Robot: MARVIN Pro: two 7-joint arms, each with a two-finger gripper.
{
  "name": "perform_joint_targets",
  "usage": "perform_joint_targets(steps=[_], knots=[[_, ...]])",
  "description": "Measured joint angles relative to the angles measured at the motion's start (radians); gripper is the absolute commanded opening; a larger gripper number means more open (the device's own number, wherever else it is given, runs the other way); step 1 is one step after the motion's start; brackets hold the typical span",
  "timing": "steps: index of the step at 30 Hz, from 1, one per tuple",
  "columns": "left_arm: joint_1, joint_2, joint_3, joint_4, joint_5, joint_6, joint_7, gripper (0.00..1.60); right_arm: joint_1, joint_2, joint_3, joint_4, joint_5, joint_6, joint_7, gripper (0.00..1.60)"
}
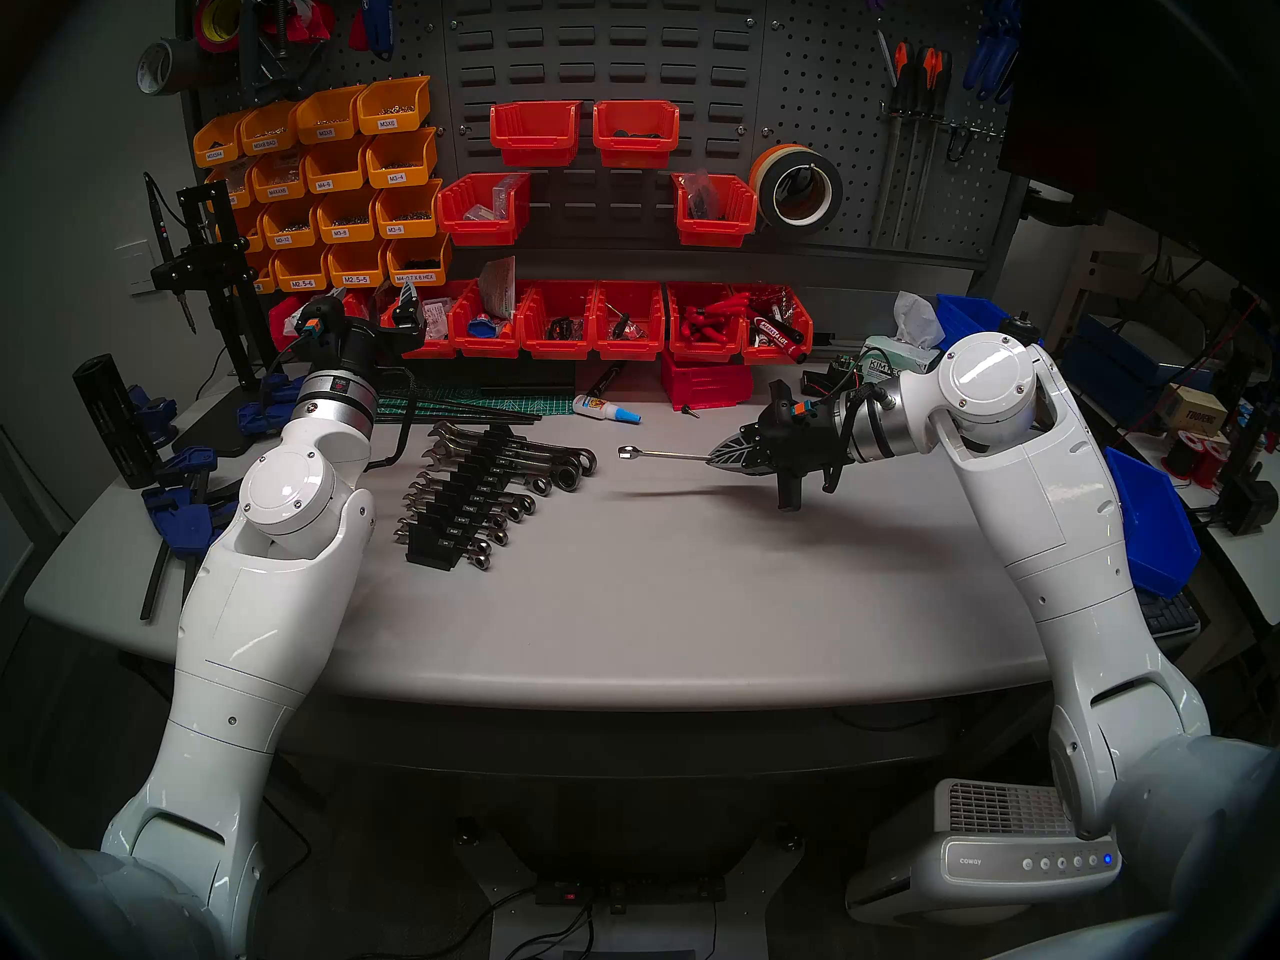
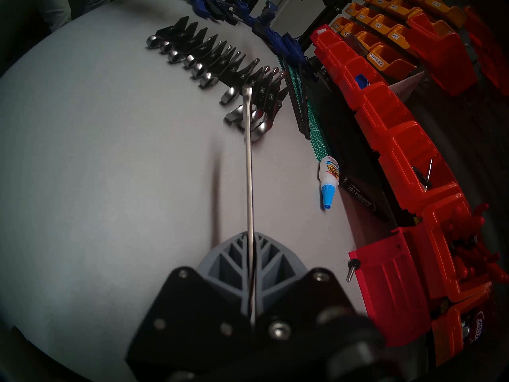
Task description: Put the wrenches on the table into the correct slot in the case
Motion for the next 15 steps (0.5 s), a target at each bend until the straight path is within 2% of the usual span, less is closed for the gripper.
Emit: perform_joint_targets(steps=[15], knots=[[0.000, 0.000, 0.000, 0.000, 0.000, 0.000, 0.000, 1.60, -0.001, -0.003, 0.003, 0.000, 0.000, 0.002, 0.001, 0.00]])
